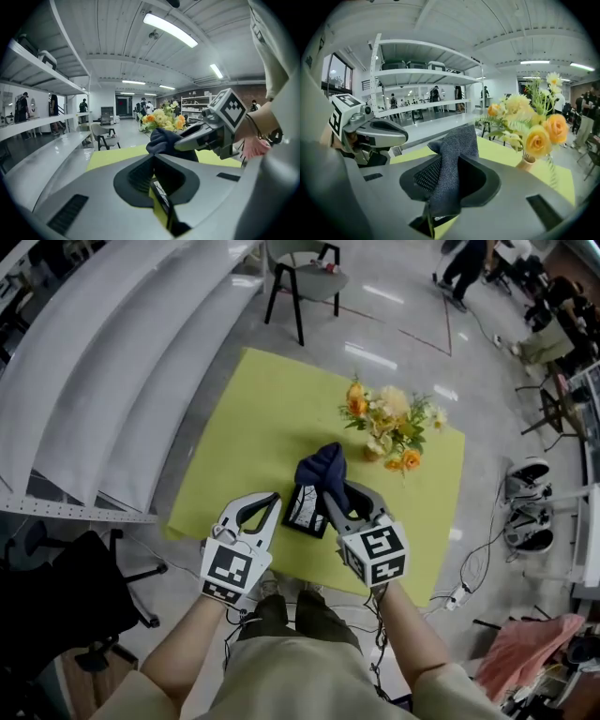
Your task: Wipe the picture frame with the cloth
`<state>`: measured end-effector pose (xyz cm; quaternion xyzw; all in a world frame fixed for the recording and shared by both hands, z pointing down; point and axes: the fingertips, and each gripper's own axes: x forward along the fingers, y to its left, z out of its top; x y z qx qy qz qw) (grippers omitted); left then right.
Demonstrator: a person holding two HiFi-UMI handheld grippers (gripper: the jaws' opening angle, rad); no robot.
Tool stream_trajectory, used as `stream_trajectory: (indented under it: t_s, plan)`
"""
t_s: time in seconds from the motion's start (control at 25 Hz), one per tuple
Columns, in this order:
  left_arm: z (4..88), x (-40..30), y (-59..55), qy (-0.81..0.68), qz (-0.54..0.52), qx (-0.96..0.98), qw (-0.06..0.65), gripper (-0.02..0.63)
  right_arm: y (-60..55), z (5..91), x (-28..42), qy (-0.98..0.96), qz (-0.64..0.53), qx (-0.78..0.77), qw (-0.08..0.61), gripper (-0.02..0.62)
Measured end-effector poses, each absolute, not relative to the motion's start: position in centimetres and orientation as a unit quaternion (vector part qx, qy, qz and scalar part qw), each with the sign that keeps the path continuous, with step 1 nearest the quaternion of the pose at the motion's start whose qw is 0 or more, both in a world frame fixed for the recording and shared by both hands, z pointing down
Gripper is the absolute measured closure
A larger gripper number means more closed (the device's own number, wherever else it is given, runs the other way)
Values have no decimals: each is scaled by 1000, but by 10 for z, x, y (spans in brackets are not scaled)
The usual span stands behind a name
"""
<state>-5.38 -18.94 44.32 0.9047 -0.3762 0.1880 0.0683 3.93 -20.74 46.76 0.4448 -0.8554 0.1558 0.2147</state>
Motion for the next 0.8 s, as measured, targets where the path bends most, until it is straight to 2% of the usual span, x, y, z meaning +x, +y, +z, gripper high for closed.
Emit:
stream_trajectory:
  t_s: [0.52,0.8]
  plan:
    - [575,-24,-193,-333,251,892,175,599,-233,576,18,-852,169,420,262,483]
    - [620,-21,-188,-323,280,881,201,598,-238,620,7,-849,178,396,301,483]
